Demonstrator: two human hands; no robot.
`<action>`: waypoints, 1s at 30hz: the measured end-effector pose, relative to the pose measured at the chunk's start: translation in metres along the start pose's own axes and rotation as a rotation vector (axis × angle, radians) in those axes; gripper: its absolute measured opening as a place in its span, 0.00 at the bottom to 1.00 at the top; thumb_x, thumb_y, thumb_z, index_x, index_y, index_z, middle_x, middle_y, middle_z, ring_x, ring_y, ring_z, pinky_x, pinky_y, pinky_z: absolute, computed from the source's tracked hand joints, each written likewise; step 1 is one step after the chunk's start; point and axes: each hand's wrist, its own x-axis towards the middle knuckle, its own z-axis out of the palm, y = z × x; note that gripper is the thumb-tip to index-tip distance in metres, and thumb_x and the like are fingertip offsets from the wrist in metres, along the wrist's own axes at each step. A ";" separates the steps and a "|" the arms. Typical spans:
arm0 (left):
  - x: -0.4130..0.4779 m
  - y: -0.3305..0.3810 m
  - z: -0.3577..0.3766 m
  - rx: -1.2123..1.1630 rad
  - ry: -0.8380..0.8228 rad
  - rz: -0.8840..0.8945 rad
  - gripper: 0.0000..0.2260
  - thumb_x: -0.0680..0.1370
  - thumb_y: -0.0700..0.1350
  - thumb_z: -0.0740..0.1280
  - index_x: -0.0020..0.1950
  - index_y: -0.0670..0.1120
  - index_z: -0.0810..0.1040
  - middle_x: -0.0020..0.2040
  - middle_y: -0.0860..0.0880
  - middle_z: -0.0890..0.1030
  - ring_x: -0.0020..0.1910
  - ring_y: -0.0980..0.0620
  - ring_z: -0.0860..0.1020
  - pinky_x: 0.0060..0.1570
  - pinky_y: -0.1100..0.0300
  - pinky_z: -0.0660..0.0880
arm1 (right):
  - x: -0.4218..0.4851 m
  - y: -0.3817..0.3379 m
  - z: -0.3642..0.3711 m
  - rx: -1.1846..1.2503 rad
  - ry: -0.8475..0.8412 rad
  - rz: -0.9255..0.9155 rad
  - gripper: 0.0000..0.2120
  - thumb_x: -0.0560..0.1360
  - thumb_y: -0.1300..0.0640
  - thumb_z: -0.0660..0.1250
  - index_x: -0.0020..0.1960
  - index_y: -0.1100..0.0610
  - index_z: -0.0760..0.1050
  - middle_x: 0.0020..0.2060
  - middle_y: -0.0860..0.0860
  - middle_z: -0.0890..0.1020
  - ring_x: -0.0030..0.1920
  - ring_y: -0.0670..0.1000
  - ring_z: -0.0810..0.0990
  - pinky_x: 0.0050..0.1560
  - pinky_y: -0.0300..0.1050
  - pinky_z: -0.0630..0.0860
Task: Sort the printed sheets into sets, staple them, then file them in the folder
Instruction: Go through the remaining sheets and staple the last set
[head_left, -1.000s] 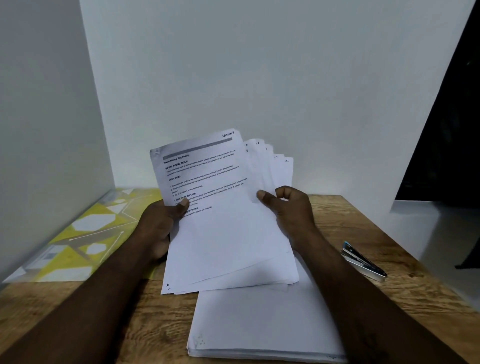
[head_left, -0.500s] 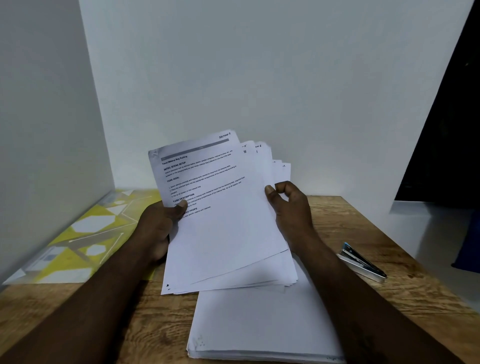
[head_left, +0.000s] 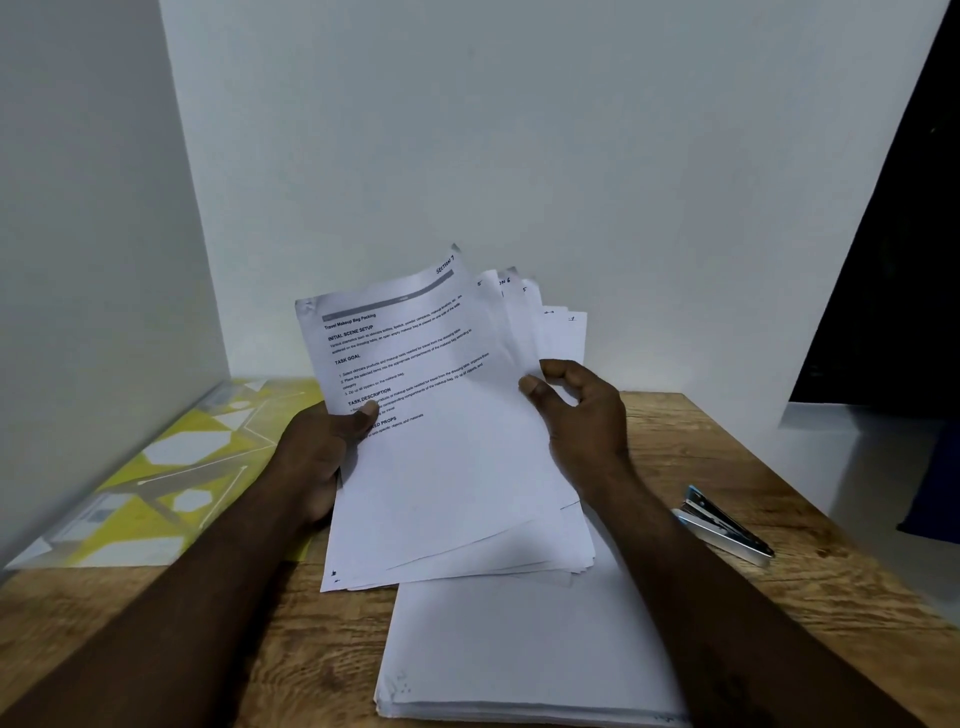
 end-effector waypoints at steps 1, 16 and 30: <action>0.000 0.000 -0.001 -0.009 -0.017 -0.006 0.12 0.81 0.39 0.70 0.64 0.42 0.82 0.58 0.41 0.87 0.52 0.39 0.86 0.53 0.45 0.82 | 0.000 0.000 0.000 -0.004 0.002 -0.013 0.11 0.74 0.55 0.80 0.50 0.41 0.82 0.51 0.39 0.86 0.61 0.43 0.82 0.58 0.31 0.73; 0.000 -0.001 -0.002 0.037 0.075 0.025 0.14 0.77 0.38 0.75 0.62 0.42 0.83 0.54 0.43 0.88 0.47 0.43 0.88 0.47 0.50 0.82 | 0.014 0.007 -0.006 0.075 0.146 0.199 0.14 0.83 0.50 0.69 0.41 0.53 0.72 0.34 0.47 0.72 0.37 0.48 0.69 0.42 0.46 0.68; -0.014 0.006 0.009 0.069 0.087 0.049 0.13 0.76 0.32 0.74 0.59 0.40 0.83 0.53 0.43 0.88 0.45 0.44 0.88 0.39 0.55 0.83 | 0.018 -0.013 -0.019 -0.127 0.564 0.109 0.11 0.85 0.54 0.66 0.59 0.62 0.73 0.50 0.52 0.78 0.49 0.53 0.76 0.44 0.34 0.66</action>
